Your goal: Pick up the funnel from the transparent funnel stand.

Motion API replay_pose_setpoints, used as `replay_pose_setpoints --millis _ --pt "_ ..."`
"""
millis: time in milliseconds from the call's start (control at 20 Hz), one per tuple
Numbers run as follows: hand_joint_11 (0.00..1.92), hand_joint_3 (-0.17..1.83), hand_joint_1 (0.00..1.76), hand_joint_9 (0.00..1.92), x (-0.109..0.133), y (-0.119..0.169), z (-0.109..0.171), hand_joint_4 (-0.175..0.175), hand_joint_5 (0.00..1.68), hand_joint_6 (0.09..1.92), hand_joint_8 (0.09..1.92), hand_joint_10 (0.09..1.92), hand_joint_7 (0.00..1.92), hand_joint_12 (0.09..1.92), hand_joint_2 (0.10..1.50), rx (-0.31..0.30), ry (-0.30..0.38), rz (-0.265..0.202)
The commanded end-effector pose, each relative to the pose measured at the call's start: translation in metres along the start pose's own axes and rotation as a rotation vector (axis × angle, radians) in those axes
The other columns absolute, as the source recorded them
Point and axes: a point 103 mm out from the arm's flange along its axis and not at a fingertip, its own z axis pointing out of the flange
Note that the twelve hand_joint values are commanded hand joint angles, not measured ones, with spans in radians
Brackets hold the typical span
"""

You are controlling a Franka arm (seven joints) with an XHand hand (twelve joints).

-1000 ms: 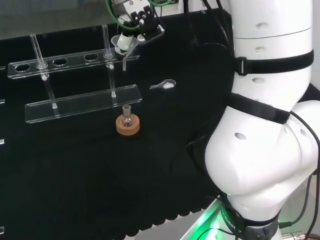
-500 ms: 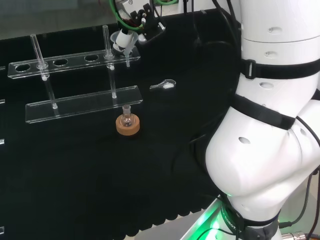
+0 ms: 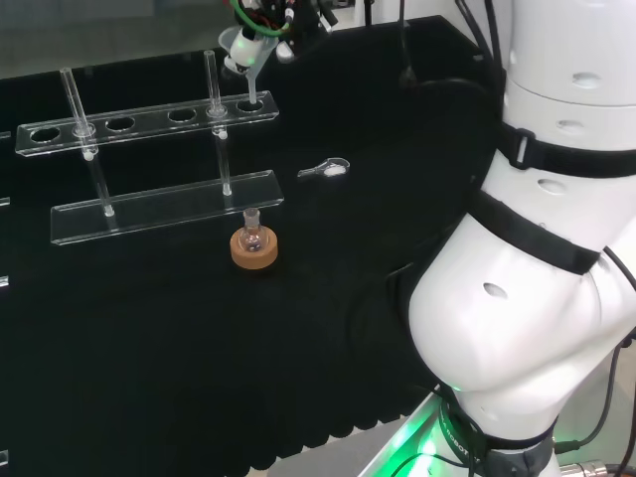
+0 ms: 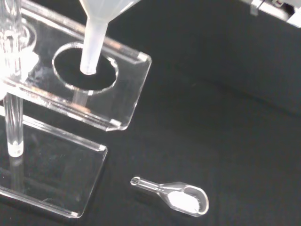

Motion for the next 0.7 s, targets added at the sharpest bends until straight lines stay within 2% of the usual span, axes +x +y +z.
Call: replay_pose_setpoints --millis 50,700 --pt "0.65 0.44 0.64 1.10 0.000 -0.044 -0.019 -0.074 0.63 0.73 0.91 0.74 0.82 1.22 0.82 -0.004 -0.021 0.055" --pt "0.66 0.45 0.64 1.10 0.037 -0.118 -0.019 -0.074 0.62 0.74 0.90 0.74 0.80 1.22 0.82 0.005 -0.036 0.088"
